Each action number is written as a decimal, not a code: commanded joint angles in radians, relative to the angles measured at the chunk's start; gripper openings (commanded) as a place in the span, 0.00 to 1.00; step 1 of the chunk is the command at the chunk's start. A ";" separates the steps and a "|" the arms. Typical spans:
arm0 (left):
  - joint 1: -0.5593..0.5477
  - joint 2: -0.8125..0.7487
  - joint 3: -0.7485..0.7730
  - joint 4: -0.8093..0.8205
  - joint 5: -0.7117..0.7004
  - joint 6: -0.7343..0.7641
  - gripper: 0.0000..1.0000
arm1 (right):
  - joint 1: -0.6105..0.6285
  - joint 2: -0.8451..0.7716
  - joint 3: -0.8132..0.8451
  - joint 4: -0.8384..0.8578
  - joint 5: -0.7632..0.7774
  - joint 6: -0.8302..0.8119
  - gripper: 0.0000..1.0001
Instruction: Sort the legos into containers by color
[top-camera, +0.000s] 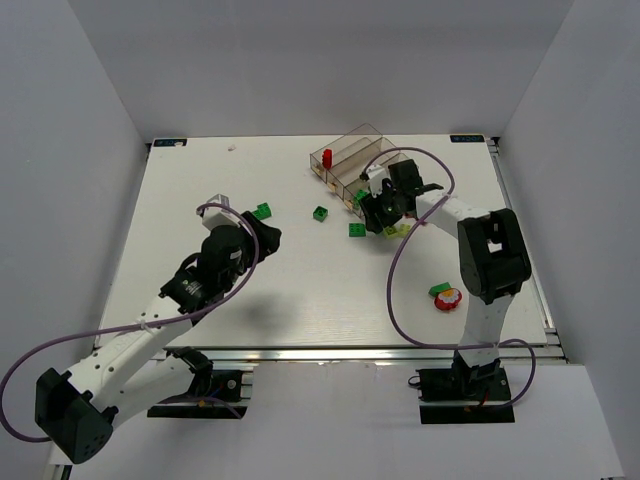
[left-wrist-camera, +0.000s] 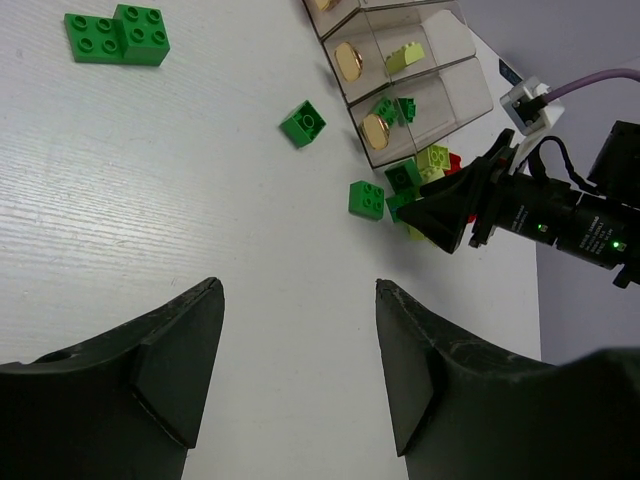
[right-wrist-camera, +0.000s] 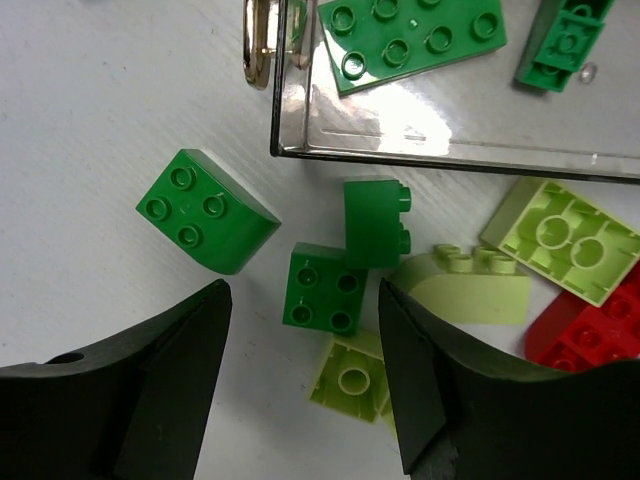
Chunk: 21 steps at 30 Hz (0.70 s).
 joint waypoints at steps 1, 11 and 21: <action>0.003 0.000 -0.001 0.001 -0.014 -0.005 0.72 | 0.002 0.019 -0.008 0.034 -0.034 -0.009 0.65; 0.003 -0.013 -0.027 0.005 -0.018 -0.016 0.72 | 0.000 0.049 -0.017 0.072 0.012 0.006 0.57; 0.003 0.005 -0.030 0.019 -0.009 -0.017 0.72 | 0.000 0.043 -0.069 0.126 0.047 0.000 0.58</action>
